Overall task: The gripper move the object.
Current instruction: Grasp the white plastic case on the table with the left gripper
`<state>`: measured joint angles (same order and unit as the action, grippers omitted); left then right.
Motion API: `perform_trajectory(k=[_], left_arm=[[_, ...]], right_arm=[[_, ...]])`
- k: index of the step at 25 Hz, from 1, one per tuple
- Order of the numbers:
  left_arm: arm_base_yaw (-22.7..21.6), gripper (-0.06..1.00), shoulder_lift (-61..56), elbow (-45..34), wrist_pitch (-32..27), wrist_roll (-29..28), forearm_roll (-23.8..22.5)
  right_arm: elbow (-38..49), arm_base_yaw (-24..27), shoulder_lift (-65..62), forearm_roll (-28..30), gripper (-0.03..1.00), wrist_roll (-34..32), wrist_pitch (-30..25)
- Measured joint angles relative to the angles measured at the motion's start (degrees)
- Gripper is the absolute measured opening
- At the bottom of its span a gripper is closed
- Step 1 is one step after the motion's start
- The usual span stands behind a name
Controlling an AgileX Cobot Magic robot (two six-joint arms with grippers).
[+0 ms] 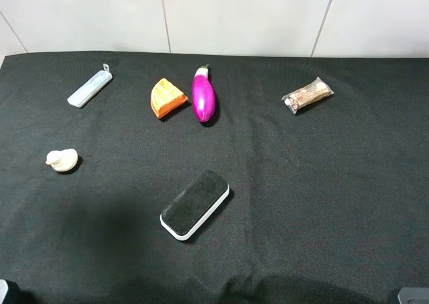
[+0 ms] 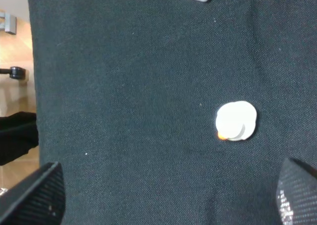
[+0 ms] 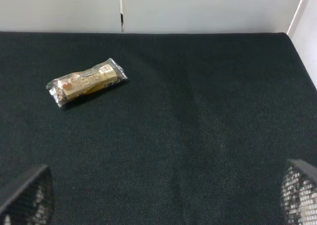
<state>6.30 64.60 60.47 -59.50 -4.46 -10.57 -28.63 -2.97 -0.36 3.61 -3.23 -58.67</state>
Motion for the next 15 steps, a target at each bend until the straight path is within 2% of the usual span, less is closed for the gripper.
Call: perform_trajectory(k=[8, 15], left_arm=[[-0.22, 0.91, 11.42, 7.27, 0.45, 2.25, -0.39], [-3.11, 0.91, 19.94, 11.24, 3.80, 5.61, 0.12]], right_arm=[[0.00, 0.00, 0.00, 0.00, 0.69, 0.00, 0.00], [0.00, 0.00, 0.00, 0.00, 0.69, 0.00, 0.00]])
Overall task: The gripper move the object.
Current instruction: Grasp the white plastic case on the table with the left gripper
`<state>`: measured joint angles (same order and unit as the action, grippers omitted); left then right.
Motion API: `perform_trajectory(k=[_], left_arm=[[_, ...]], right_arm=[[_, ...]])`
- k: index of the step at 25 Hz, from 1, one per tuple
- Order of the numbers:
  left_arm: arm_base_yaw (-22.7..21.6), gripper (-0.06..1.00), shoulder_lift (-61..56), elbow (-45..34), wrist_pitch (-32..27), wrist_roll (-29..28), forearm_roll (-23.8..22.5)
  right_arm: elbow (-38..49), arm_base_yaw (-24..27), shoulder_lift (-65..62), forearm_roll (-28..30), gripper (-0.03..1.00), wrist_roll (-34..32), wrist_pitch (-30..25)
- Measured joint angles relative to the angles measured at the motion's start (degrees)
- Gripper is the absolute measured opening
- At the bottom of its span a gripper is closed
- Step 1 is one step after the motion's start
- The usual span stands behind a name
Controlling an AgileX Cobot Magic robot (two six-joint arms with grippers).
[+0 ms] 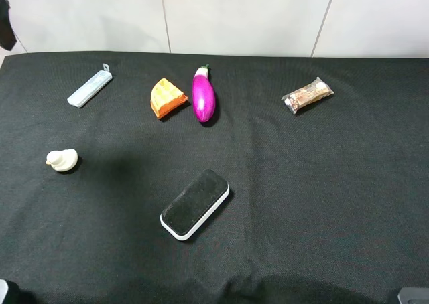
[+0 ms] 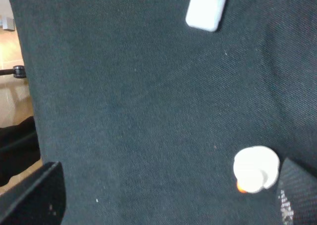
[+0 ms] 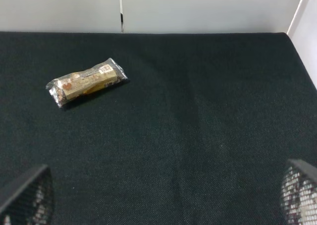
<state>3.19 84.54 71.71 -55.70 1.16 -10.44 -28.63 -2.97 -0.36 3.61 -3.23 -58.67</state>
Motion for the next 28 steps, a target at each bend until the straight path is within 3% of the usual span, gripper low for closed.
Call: perform_trajectory(k=[7, 21, 28], left_arm=[[-2.64, 0.91, 8.59, 2.40, 3.43, 3.73, 2.31], [-2.64, 0.91, 25.66, 12.00, 7.46, 4.55, 3.04], [-2.64, 0.91, 30.45, 12.74, 11.98, 5.43, 4.84]], right_arm=[[0.00, 0.00, 0.00, 0.00, 0.69, 0.00, 0.00], [0.00, 0.00, 0.00, 0.00, 0.69, 0.00, 0.00], [0.00, 0.00, 0.00, 0.00, 0.69, 0.00, 0.00]])
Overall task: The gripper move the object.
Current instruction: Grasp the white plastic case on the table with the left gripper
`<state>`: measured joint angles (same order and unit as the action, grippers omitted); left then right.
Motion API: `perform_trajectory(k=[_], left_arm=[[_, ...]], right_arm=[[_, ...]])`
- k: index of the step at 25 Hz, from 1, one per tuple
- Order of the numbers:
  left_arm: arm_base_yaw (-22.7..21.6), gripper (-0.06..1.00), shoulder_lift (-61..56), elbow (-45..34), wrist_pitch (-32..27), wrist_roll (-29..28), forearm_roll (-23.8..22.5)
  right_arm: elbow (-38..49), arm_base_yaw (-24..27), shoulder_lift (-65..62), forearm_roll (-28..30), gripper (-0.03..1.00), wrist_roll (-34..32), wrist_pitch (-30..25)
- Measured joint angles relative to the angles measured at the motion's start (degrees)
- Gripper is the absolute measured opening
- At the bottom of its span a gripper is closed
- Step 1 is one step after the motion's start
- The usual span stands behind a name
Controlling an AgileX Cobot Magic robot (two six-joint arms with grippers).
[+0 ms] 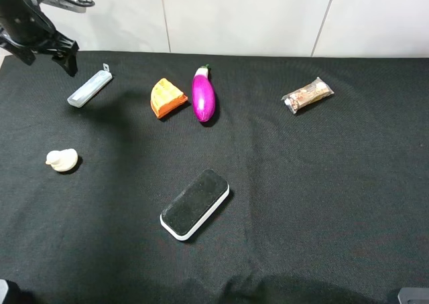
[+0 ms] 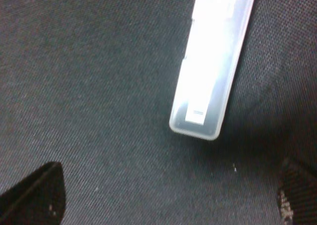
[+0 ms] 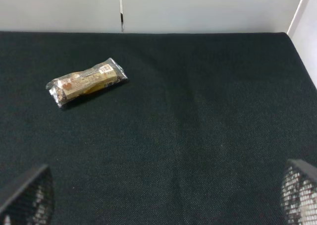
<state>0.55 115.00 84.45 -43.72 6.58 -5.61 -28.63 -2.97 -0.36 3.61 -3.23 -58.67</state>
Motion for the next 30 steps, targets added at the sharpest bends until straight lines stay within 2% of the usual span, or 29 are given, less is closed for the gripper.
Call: perform_trajectory(k=[9, 12, 17, 30], left_arm=[[0.00, 0.91, 7.24, 4.82, 2.20, 0.12, 0.87], [0.00, 0.91, 9.75, 6.52, 2.82, 0.63, 2.41], [0.00, 0.91, 12.34, 7.01, 4.78, 1.63, 4.63], [0.00, 0.91, 16.51, 7.01, 10.49, 1.95, 5.24]], right_arm=[[0.00, 0.00, 0.00, 0.00, 0.69, 0.00, 0.00], [0.00, 0.00, 0.00, 0.00, 0.69, 0.00, 0.00], [0.00, 0.00, 0.00, 0.00, 0.69, 0.00, 0.00], [0.00, 0.00, 0.00, 0.00, 0.69, 0.00, 0.00]])
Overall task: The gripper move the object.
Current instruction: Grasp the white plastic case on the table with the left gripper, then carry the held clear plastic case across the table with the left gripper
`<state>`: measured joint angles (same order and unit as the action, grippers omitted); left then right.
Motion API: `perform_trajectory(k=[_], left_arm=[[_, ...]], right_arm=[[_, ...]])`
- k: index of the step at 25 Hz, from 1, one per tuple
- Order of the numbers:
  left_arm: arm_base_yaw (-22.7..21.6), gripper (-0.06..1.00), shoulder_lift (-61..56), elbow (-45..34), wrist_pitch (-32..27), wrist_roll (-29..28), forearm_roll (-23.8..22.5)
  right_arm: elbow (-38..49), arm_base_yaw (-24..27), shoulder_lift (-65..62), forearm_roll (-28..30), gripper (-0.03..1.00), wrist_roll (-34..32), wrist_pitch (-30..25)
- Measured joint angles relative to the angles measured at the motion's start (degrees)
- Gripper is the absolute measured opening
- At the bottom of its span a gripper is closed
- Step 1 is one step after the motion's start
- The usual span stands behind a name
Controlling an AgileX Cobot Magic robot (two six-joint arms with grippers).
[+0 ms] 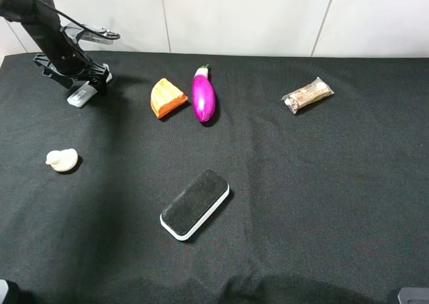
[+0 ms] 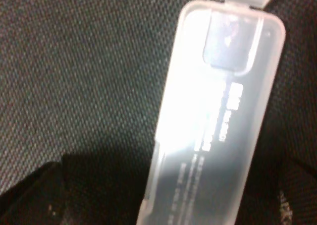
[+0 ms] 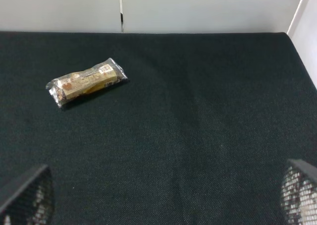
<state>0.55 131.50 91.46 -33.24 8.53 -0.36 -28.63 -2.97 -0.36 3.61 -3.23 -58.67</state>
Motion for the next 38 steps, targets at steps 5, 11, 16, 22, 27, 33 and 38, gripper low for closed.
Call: perform_trajectory(k=[5, 11, 16, 22, 27, 33, 38], left_arm=[[0.00, 0.87, 0.19, 0.10, 0.46, -0.01, 0.36], [0.00, 0.72, 0.30, 0.10, 0.58, -0.01, 1.59], [0.00, 0.54, 0.30, 0.10, 0.89, -0.01, 1.63], [0.00, 0.46, 0.30, 0.10, 0.89, -0.01, 1.63], [0.00, 0.46, 0.32, 0.10, 0.89, -0.01, 1.63], [0.00, 0.46, 0.32, 0.28, 0.73, -0.01, 1.63], [0.00, 0.46, 0.37, 2.82, -3.90, -0.01, 1.63]], right_arm=[[0.00, 0.00, 0.00, 0.00, 0.69, 0.00, 0.00], [0.00, 0.00, 0.00, 0.00, 0.69, 0.00, 0.00], [0.00, 0.00, 0.00, 0.00, 0.69, 0.00, 0.00], [0.00, 0.00, 0.00, 0.00, 0.69, 0.00, 0.00], [0.00, 0.00, 0.00, 0.00, 0.69, 0.00, 0.00], [0.00, 0.00, 0.00, 0.00, 0.69, 0.00, 0.00], [0.00, 0.00, 0.00, 0.00, 0.69, 0.00, 0.00]])
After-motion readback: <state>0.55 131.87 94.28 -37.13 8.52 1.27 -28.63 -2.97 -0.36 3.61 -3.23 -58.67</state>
